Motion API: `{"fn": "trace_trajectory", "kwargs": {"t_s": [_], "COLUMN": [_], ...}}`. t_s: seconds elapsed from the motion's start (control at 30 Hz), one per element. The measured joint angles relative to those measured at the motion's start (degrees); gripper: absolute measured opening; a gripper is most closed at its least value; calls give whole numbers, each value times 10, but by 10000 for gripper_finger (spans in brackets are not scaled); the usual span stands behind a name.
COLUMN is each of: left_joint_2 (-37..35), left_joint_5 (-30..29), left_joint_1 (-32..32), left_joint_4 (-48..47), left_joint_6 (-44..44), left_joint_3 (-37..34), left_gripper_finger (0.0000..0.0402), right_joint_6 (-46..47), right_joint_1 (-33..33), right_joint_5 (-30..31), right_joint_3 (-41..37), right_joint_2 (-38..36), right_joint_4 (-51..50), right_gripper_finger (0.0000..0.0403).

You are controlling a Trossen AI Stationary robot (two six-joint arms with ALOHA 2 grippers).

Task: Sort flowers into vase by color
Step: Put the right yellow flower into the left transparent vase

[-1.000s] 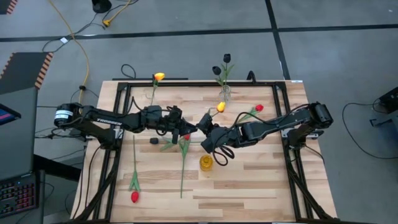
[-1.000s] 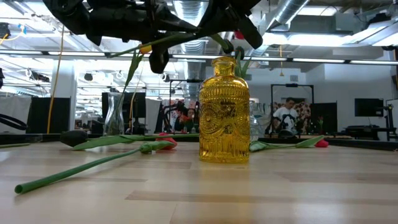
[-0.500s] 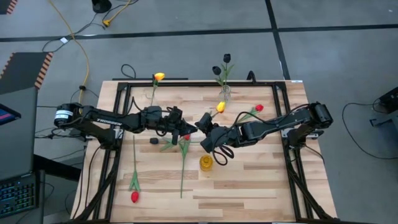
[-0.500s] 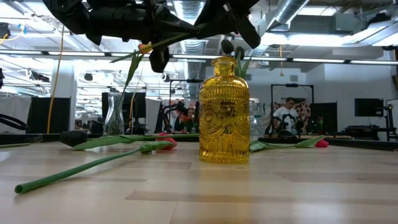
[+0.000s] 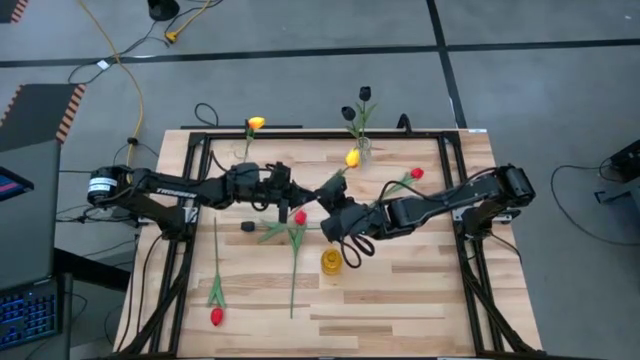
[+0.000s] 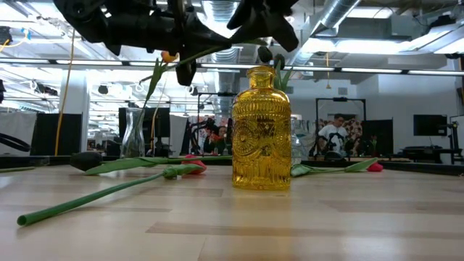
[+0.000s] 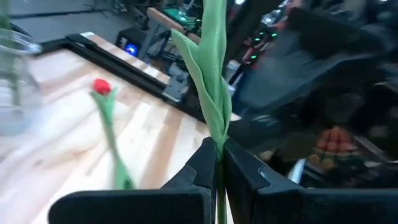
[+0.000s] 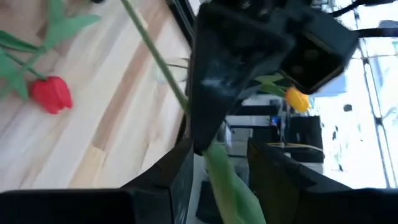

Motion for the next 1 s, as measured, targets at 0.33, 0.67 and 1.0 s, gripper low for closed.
{"fn": "trace_trajectory", "kwargs": {"t_s": [0.33,0.67,1.0], "left_joint_2": [-60,-204,-338], "left_joint_5": [-76,-194,-295], "left_joint_1": [32,34,43], "left_joint_4": [0,-44,-51], "left_joint_6": [131,296,388], "left_joint_3": [0,-1,-79], "left_gripper_finger": [6,6,1], "right_joint_6": [91,306,344], "right_joint_1": [0,-65,-113], "right_joint_5": [9,-237,-260], "right_joint_3": [0,0,-20], "right_joint_2": [-54,-161,-165], "right_joint_4": [-26,-221,-222], "right_gripper_finger": [175,175,175]}}
